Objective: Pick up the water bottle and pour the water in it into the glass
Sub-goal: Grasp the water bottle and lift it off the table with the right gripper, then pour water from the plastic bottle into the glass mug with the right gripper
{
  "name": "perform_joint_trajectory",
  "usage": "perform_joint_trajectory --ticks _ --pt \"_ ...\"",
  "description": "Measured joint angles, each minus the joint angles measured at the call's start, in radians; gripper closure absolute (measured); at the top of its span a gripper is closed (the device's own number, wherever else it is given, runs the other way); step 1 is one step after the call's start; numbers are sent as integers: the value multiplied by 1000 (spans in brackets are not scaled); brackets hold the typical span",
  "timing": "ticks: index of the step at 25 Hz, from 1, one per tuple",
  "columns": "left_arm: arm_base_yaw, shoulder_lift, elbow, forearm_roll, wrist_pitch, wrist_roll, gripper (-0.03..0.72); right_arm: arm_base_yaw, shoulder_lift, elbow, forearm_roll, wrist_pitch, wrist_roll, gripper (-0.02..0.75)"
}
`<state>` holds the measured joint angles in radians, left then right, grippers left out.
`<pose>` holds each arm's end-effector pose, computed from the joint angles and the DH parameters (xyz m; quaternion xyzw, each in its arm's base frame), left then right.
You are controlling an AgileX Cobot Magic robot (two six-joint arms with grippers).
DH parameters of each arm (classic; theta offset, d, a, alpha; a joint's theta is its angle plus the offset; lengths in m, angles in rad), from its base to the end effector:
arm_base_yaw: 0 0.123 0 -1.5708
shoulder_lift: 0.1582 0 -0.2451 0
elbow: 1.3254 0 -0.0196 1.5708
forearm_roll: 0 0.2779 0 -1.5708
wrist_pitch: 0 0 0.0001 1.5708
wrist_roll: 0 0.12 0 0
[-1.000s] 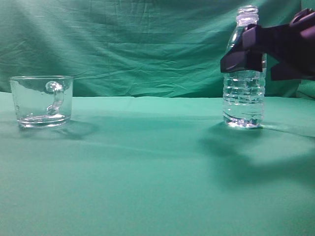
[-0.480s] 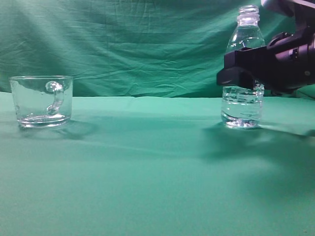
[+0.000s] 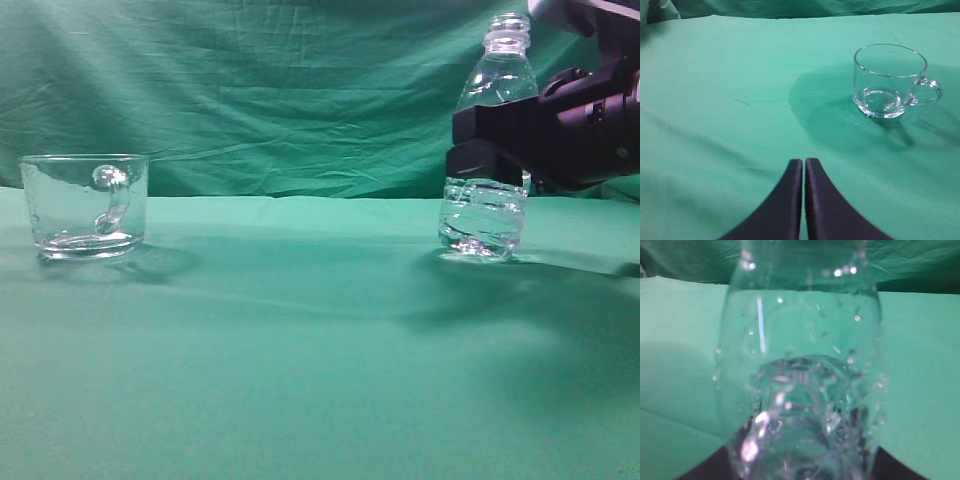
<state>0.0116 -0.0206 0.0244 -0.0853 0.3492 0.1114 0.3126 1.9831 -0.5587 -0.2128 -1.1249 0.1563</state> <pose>0.1483 -0.0018 0.1678 0.0166 0.7940 0.0014 0.6077 0.3076 0.1234 0.0375 -0.1559 0.7638 0.1896 0.5969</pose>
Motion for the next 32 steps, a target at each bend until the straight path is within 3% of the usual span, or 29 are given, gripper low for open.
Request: perform_joint_trajectory --ticks 6,11,17,19,22,32 --pt "0 0 0 0 0 0 688 1 -86 -2 -93 76 5 451" --pt "0 0 0 0 0 0 688 1 -251 -101 -227 332 109 451" --pt "0 0 0 0 0 0 688 15 -325 -334 -643 643 443 451" --pt "0 0 0 0 0 0 688 52 -325 -417 -808 745 555 451" --pt "0 0 0 0 0 0 688 140 -319 -522 -954 872 617 451" --pt "0 0 0 0 0 0 688 365 -113 -805 -1088 1160 628 451"
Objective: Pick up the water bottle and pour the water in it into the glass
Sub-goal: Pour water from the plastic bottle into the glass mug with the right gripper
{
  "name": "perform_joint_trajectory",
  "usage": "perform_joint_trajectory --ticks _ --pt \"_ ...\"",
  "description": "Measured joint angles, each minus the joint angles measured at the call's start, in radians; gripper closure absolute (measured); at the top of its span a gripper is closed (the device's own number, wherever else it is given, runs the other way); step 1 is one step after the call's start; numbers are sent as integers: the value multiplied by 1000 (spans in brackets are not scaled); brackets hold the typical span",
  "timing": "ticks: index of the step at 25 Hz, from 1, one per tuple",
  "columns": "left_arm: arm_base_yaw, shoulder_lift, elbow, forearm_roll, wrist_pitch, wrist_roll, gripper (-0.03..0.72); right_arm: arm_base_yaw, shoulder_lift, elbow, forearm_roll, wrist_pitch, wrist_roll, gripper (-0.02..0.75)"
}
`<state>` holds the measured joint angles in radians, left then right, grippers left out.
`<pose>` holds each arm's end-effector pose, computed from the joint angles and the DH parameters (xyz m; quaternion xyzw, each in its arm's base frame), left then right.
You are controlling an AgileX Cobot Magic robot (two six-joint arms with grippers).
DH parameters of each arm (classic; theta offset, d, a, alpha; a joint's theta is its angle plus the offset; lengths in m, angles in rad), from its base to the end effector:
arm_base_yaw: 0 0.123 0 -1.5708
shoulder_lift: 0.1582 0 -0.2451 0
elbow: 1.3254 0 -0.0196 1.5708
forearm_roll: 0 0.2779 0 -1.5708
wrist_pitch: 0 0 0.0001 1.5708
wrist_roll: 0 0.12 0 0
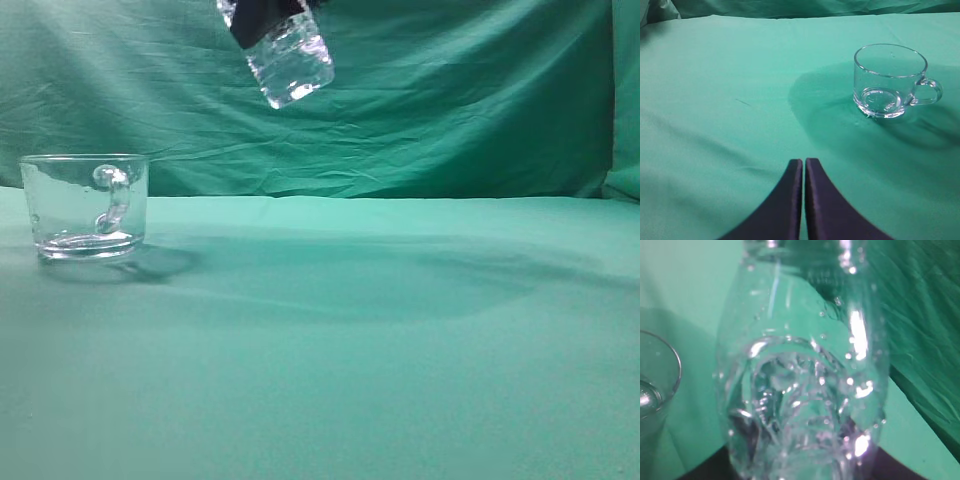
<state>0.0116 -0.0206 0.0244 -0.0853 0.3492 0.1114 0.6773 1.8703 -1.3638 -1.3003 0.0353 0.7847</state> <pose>0.1483 -0.0018 0.1678 0.0166 0.7940 0.0014 0.6077 0.3760 0.2970 0.1978 -0.4649 0.7012 0.0294 0.5398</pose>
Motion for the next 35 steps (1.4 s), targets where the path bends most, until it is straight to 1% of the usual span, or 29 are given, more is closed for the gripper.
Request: perform_joint_trajectory --ticks 5,10,15,23,30,35 --pt "0 0 0 0 0 0 688 46 141 -122 -59 78 0 451" --pt "0 0 0 0 0 0 688 62 248 -206 -106 115 0 451" --pt "0 0 0 0 0 0 688 62 296 -216 -219 127 0 451" --pt "0 0 0 0 0 0 688 64 301 -217 -406 159 -4 451" --pt "0 0 0 0 0 0 688 66 301 -217 -424 224 -97 451" --pt "0 0 0 0 0 0 688 96 301 -217 -424 291 -218 451"
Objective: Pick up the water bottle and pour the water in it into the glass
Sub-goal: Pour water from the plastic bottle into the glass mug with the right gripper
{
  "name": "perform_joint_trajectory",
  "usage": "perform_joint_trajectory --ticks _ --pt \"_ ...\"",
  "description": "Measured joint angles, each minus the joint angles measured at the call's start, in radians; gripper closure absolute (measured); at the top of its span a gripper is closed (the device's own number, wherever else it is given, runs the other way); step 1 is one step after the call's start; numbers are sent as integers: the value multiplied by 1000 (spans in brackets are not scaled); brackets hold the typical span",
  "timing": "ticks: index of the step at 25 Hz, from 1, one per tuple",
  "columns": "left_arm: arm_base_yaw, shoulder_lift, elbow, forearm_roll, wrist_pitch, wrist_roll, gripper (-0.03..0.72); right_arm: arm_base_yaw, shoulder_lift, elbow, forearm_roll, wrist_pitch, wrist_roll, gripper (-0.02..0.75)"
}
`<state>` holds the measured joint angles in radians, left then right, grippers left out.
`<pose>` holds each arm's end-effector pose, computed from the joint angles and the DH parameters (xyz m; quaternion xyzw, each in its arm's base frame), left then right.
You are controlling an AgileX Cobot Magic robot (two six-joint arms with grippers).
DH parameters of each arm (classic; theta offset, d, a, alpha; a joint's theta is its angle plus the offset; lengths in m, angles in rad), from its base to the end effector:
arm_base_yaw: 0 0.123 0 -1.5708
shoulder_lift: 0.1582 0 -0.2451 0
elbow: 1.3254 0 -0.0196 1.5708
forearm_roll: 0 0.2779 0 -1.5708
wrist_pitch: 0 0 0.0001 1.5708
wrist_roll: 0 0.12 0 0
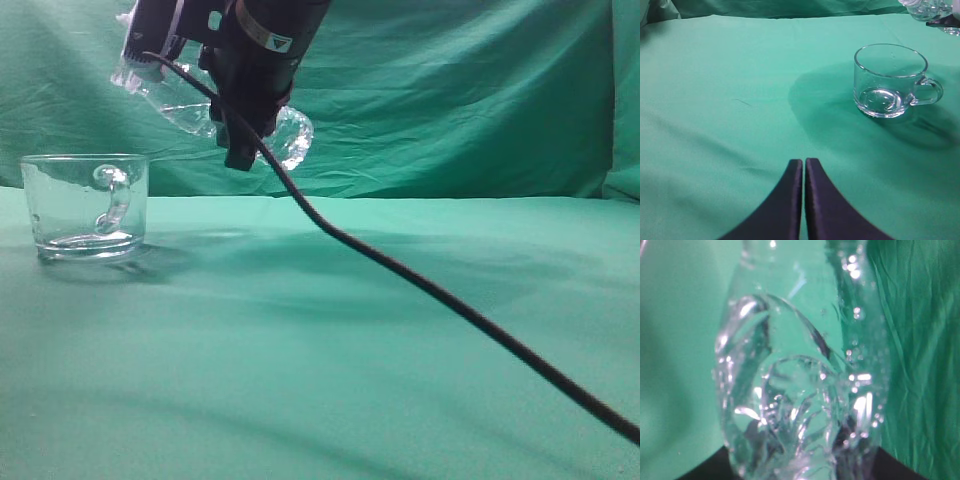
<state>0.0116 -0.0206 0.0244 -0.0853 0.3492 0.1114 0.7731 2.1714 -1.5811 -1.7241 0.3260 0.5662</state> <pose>0.1483 -0.0018 0.1678 0.0166 0.7940 0.0014 0.6077 0.4016 0.3387 0.1344 -0.6417 0.5433 -0.2356 0.4874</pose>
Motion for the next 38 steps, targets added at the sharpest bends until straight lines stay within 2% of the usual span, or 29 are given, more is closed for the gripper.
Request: perform_joint_trajectory --ticks 18,38 --pt "0 0 0 0 0 0 688 22 0 -2 6 99 -180 451" --pt "0 0 0 0 0 0 688 22 0 -4 6 119 -278 451"
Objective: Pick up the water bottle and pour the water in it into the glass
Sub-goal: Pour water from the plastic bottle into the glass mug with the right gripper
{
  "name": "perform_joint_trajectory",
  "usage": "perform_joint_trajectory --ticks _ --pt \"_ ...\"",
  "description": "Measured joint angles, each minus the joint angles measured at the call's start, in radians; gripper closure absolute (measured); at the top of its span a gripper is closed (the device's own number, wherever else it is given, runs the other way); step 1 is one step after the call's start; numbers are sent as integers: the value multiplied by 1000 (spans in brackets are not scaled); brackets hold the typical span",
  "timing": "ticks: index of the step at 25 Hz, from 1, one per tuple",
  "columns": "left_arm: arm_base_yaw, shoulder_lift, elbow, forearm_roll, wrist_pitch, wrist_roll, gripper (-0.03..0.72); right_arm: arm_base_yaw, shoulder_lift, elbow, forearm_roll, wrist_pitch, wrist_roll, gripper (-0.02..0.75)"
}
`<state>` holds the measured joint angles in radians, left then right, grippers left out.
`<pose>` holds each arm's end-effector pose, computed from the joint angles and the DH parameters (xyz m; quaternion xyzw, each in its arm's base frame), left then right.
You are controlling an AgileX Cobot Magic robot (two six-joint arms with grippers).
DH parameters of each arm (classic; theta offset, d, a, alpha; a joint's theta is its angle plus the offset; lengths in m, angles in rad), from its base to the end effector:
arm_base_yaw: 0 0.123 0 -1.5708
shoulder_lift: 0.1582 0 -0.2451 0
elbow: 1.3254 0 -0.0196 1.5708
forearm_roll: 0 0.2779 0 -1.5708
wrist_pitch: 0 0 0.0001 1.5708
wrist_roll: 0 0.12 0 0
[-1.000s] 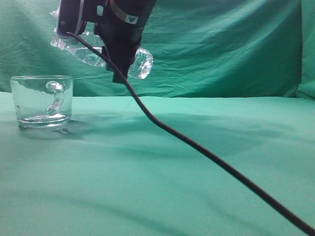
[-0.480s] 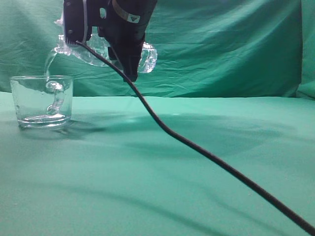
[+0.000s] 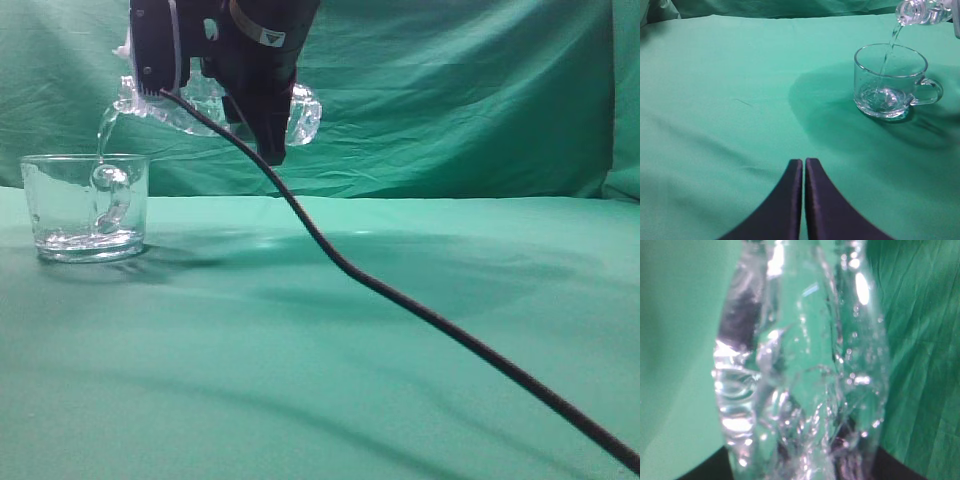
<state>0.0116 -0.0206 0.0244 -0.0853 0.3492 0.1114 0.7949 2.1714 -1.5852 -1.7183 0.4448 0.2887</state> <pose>0.1483 -0.0018 0.1678 0.0166 0.7940 0.0014 0.6077 0.4012 0.3359 0.1399 -0.6878 0.4638 -0.3423 0.4411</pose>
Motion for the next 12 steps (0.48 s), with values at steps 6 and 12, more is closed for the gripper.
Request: perform_joint_trajectory --ticks 6,12 --pt "0 0 0 0 0 0 688 0 0 0 0 21 -43 451" --pt "0 0 0 0 0 0 688 0 0 0 0 32 -64 451"
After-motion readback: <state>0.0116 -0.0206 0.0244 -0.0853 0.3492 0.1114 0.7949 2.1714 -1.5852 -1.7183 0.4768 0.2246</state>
